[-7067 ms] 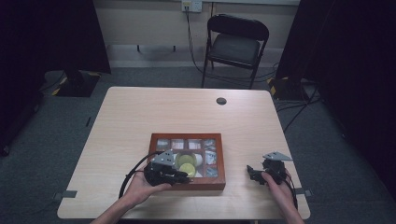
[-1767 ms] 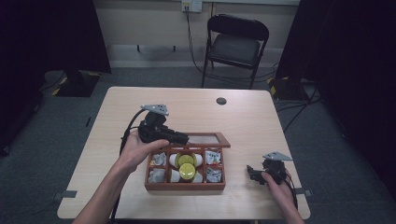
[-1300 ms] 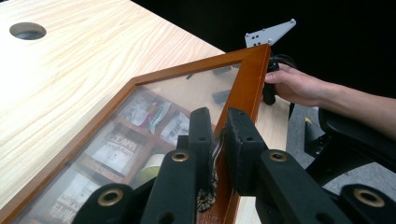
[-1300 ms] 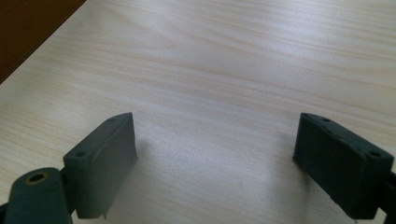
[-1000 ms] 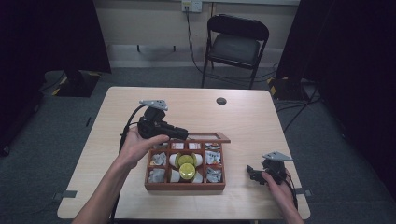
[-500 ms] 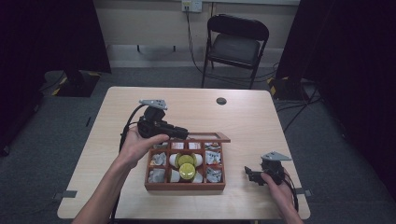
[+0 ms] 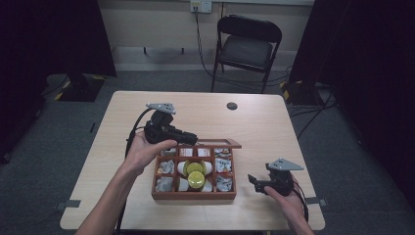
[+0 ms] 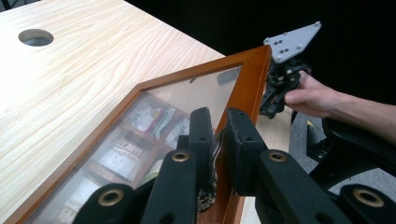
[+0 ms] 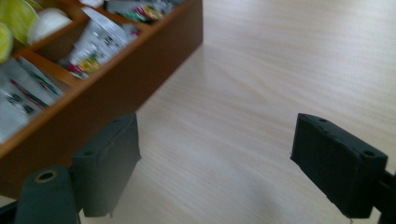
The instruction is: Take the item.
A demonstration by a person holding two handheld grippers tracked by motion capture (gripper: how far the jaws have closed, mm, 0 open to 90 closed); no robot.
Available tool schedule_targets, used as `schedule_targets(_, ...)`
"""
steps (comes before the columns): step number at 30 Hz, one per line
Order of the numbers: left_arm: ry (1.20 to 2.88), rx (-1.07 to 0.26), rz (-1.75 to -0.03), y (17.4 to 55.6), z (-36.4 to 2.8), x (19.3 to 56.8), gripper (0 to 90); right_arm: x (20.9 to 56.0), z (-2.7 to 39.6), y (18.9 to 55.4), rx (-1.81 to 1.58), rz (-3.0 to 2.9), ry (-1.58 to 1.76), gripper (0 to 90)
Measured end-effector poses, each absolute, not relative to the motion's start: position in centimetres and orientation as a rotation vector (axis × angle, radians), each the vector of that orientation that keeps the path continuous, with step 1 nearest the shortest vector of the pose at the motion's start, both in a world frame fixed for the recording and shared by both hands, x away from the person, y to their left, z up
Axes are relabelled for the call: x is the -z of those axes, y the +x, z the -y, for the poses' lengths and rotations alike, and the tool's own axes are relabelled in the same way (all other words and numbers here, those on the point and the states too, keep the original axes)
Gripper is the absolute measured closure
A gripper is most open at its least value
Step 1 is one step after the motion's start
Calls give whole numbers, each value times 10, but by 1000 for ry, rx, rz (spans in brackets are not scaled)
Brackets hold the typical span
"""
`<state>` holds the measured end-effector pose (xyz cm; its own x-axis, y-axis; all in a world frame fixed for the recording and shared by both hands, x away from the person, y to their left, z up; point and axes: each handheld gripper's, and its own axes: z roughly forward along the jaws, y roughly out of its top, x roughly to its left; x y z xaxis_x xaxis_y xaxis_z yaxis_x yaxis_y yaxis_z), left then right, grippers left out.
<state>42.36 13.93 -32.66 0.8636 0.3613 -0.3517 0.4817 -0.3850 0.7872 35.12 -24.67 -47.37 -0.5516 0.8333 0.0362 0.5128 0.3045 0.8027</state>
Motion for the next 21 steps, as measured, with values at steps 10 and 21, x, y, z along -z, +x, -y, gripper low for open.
schedule_targets(10,2018,141,-619,424,-139,326,814,455,215,336,-1263,-2253,1064,187)
schedule_targets(21,2029,140,-621,425,-137,323,814,446,170,332,-1329,-2361,942,231)
